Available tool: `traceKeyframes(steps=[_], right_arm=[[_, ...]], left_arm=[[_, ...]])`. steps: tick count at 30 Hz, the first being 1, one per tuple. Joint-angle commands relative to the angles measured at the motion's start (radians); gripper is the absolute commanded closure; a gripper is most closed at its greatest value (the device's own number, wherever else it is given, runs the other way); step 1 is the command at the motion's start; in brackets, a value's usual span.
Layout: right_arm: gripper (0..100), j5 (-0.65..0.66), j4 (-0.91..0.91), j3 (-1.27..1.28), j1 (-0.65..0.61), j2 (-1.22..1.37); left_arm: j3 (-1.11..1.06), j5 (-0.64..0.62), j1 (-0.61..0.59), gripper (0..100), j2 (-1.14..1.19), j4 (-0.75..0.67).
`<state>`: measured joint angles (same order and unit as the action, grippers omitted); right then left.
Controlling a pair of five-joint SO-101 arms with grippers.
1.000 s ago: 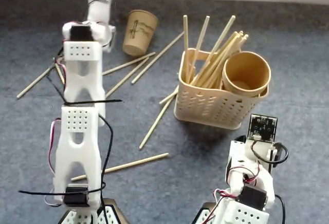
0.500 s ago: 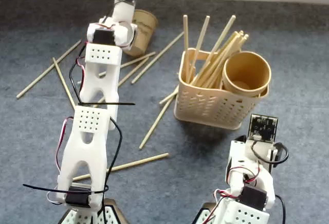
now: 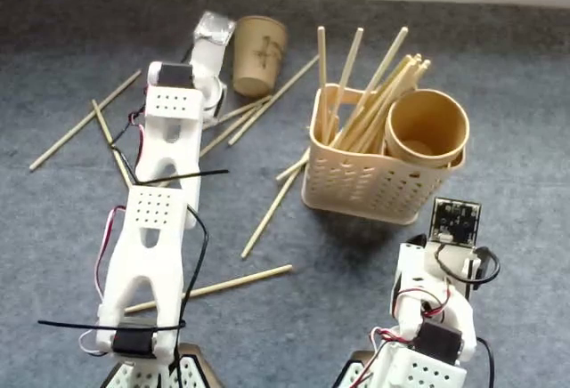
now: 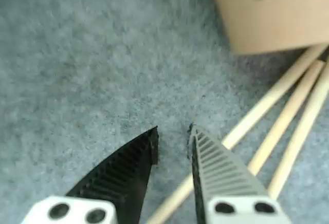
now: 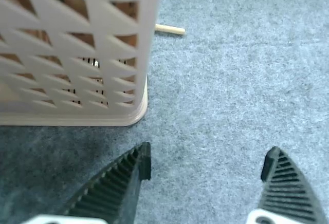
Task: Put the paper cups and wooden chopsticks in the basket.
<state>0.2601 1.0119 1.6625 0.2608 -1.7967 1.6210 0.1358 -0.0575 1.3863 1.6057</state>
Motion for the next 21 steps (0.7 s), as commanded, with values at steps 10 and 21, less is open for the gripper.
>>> traceKeyframes(steps=[10, 21], right_arm=[[66.3, 0.015, -0.028, 0.102, -0.007, -0.005], [66.3, 0.015, -0.027, 0.102, -0.007, -0.005]], left_arm=[[0.045, -0.006, 0.064, 86, -0.355, -0.026], [-0.039, -0.008, 0.171, 86, -0.223, -0.365]])
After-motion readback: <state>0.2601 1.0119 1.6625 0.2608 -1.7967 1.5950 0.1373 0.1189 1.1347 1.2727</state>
